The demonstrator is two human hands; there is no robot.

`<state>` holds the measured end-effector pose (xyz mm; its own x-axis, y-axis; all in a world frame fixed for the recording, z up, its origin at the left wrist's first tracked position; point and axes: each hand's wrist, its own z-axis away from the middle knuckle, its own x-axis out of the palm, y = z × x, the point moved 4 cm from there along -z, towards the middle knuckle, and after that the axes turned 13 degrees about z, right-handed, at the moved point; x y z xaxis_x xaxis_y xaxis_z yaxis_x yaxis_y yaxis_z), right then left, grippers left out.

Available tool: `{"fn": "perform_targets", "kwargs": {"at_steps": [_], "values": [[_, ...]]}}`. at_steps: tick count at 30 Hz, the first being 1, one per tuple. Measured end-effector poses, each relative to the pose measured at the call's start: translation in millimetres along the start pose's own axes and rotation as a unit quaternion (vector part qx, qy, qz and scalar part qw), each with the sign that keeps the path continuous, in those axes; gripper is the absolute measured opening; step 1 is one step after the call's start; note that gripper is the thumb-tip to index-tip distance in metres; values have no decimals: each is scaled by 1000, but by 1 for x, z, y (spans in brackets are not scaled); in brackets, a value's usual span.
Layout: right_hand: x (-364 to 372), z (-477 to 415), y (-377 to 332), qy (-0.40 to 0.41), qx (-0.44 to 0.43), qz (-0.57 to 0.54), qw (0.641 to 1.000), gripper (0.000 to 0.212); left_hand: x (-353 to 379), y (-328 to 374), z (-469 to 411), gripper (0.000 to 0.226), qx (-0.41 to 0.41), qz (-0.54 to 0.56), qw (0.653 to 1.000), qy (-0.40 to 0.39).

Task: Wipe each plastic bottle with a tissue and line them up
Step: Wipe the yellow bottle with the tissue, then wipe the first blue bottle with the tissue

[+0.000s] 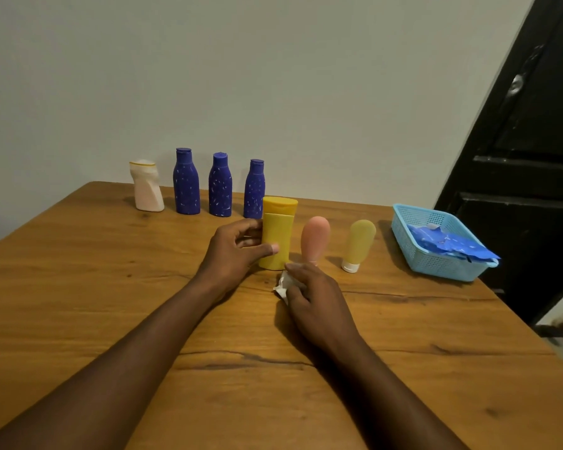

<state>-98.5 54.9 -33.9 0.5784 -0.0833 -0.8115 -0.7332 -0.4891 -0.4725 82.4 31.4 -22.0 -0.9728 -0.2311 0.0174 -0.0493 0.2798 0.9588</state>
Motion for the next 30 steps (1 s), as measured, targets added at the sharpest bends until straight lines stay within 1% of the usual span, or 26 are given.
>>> {"fn": "perform_targets", "kwargs": {"at_steps": [4, 12, 17, 20, 23, 27, 30], "values": [[0, -1, 4, 1, 13, -28, 1000, 43, 0, -2, 0, 58, 11, -8, 1000, 7], [-2, 1, 2, 9, 13, -20, 1000, 45, 0, -3, 8, 57, 8, -10, 1000, -3], [-11, 3, -2, 29, 21, -33, 999, 43, -3, 1, 16, 68, -7, 1, 1000, -2], [-15, 8, -6, 58, 20, -60, 996, 35, -7, 6, 27, 71, -11, 22, 999, 21], [-22, 13, -10, 98, -3, -81, 992, 26, -11, 14, 37, 61, -4, 40, 998, 39], [-45, 13, -34, 143, -74, -79, 984, 26, -20, 32, 41, 42, 26, 55, 995, 74], [-76, -4, -63, 175, -130, -56, 974, 25, -23, 48, 29, 32, 48, 51, 994, 80]]}}
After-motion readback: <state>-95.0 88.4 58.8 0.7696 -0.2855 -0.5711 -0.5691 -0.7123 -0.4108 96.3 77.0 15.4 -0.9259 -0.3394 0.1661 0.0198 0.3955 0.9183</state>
